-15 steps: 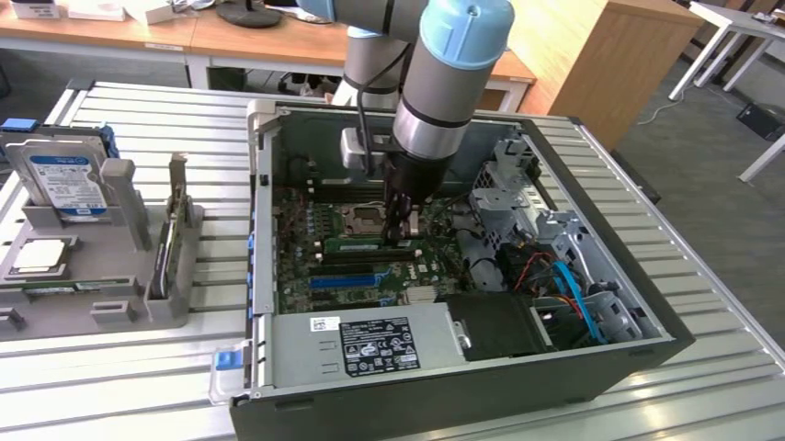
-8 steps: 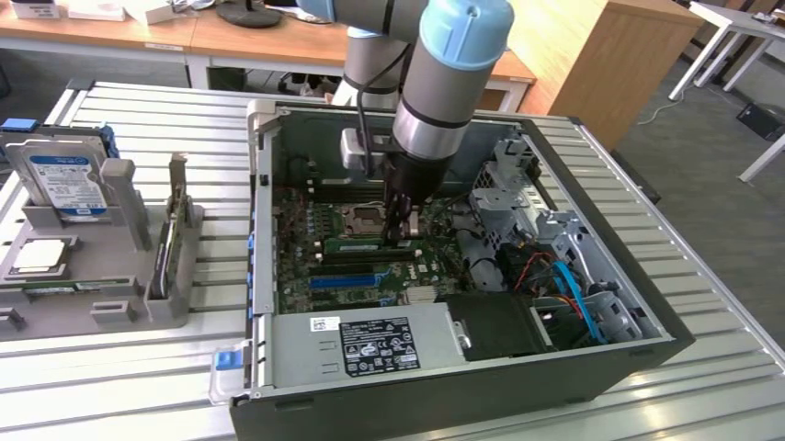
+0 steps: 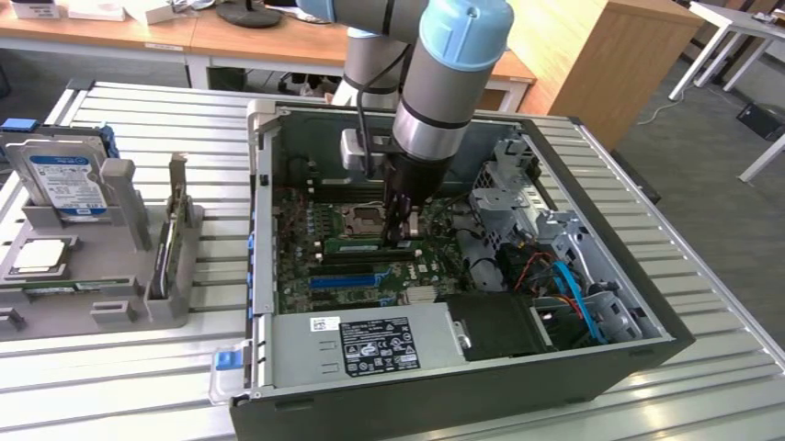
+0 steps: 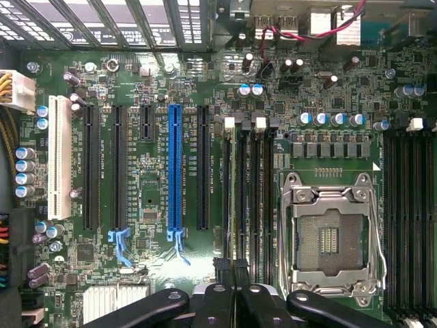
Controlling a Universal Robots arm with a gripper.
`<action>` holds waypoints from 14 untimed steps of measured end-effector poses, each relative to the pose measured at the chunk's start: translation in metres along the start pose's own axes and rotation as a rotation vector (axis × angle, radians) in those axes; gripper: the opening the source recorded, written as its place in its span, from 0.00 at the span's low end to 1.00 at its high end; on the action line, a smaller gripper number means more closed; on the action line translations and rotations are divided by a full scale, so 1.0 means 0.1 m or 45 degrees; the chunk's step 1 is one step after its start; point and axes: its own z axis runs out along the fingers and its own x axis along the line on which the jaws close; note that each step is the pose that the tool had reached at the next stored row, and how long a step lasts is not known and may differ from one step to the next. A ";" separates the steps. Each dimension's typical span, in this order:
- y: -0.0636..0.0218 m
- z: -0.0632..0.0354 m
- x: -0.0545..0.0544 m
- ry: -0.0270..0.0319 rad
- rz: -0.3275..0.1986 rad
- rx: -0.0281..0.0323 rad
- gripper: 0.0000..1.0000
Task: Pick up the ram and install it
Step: 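Insert the ram into the slot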
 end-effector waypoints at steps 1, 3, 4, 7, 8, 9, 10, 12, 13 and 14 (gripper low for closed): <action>0.000 0.000 0.00 0.0000 0.000 0.0000 0.12; -0.001 0.000 0.00 0.0001 0.000 -0.0001 0.12; -0.001 0.000 0.00 0.0003 0.000 -0.0001 0.12; -0.001 0.012 0.00 0.0006 0.000 -0.0002 0.12; -0.001 0.012 0.00 0.0005 0.000 -0.0002 0.12; -0.001 0.013 0.00 0.0005 0.000 -0.0002 0.12; -0.002 0.018 0.00 0.0001 0.000 0.0000 0.12; -0.001 0.020 0.00 0.0003 0.000 -0.0001 0.12; -0.001 0.020 0.00 0.0003 0.000 -0.0001 0.12; -0.001 0.020 0.00 0.0002 0.000 -0.0001 0.12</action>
